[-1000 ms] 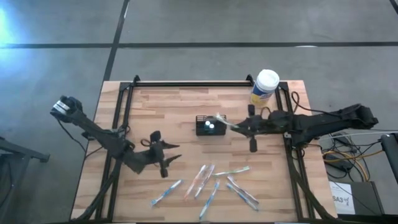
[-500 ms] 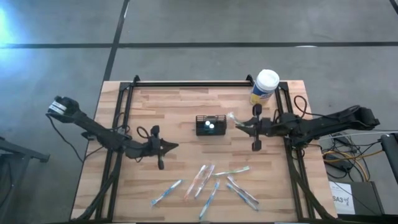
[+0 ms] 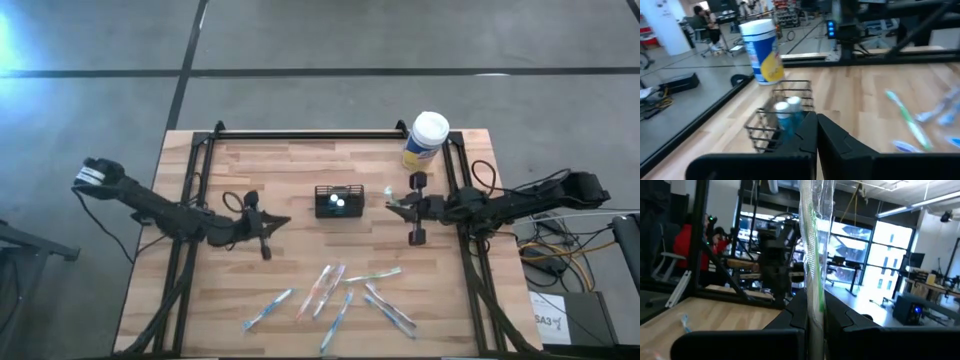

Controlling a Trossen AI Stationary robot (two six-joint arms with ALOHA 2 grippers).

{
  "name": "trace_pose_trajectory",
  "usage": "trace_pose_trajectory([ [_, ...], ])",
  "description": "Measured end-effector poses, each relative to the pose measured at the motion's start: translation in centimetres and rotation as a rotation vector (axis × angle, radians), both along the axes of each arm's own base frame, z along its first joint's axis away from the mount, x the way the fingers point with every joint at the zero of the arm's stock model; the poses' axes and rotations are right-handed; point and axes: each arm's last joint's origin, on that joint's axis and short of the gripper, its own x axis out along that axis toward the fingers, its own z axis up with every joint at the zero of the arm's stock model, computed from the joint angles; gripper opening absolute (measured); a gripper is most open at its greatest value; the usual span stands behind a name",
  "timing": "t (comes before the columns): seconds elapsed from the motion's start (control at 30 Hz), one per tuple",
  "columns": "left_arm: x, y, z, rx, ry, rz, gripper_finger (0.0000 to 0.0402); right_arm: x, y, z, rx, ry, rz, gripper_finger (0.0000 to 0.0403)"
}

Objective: Pick & Place toothbrushing station
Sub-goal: Put the left green toothbrush into the black wire organizer

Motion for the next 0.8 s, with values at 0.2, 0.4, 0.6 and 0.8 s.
trace_pose_trajectory([
  [0.2, 2.6, 2.2, 2.0, -0.03, -0.046, -0.03, 0.0009, 0.2, 0.0, -0.1, 0.007, 0.009, 0.007, 0.0015],
  [0.4, 6.7, 1.8, 5.3, 0.067, -0.086, -0.075, 0.0046, 1.4, 0.1, 0.0, -0.006, 0.047, 0.005, 0.0015],
  [0.6, 11.6, 1.2, 8.8, 0.19, -0.137, -0.138, 0.015, 2.6, 0.3, 0.3, -0.042, 0.072, 0.039, 0.0015],
  [0.8, 15.2, 2.1, 11.3, 0.16, -0.175, -0.256, 0.0236, 3.7, 0.4, 1.0, -0.061, 0.081, 0.044, 0.0015],
])
